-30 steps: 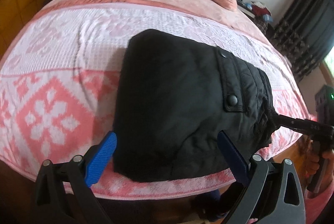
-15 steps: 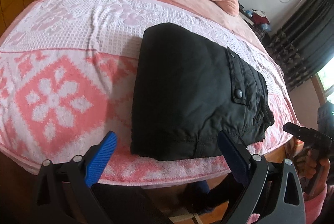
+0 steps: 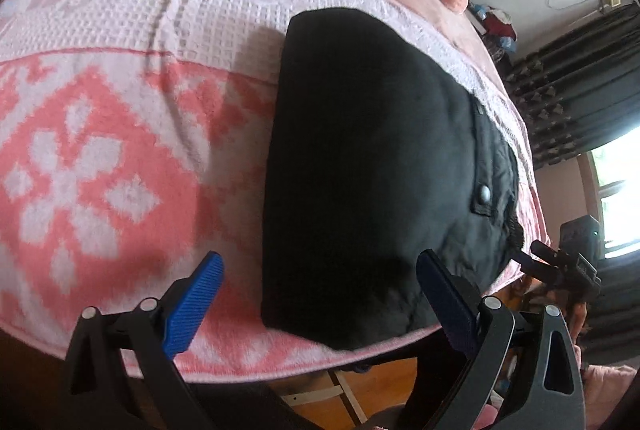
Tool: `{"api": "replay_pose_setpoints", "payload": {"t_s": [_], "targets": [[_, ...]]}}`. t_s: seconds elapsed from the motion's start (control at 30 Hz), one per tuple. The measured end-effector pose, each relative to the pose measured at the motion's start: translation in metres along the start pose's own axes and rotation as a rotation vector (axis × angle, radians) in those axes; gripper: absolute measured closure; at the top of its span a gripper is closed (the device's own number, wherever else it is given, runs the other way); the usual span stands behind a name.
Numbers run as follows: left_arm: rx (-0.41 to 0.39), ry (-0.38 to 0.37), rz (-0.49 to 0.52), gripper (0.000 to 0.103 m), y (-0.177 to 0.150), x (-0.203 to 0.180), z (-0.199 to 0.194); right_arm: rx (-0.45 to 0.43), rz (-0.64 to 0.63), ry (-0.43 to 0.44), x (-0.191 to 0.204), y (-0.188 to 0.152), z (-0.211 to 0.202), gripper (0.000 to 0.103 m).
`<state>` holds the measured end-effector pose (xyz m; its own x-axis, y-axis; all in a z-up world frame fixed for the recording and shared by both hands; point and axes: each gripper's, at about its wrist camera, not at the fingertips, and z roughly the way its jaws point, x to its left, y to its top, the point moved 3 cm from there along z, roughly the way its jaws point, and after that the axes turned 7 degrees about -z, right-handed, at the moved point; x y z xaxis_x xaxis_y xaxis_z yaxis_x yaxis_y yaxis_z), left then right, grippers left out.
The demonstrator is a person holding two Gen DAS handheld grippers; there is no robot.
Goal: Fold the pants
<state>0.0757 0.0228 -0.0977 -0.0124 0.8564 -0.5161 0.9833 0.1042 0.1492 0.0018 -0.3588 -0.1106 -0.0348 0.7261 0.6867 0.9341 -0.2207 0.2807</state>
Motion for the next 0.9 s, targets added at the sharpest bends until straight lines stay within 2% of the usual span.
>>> {"api": "replay_pose_setpoints", "payload": {"t_s": [0.13, 0.3, 0.53, 0.9], "targets": [[0.046, -0.061, -0.024, 0.005, 0.013, 0.003, 0.015, 0.034, 0.022, 0.006, -0.017, 0.009, 0.014, 0.032], [0.092, -0.134, -0.036, 0.005, 0.029, -0.001, 0.034, 0.037, 0.046, 0.077, -0.03, 0.02, 0.02, 0.028], [0.154, -0.174, -0.022, 0.003, 0.046, -0.008, 0.056, 0.062, 0.06, 0.132, -0.038, 0.04, 0.035, 0.028], [0.208, -0.283, -0.049, 0.003, 0.055, -0.011, 0.082, 0.084, 0.068, 0.294, -0.041, 0.052, 0.058, 0.027]]}}
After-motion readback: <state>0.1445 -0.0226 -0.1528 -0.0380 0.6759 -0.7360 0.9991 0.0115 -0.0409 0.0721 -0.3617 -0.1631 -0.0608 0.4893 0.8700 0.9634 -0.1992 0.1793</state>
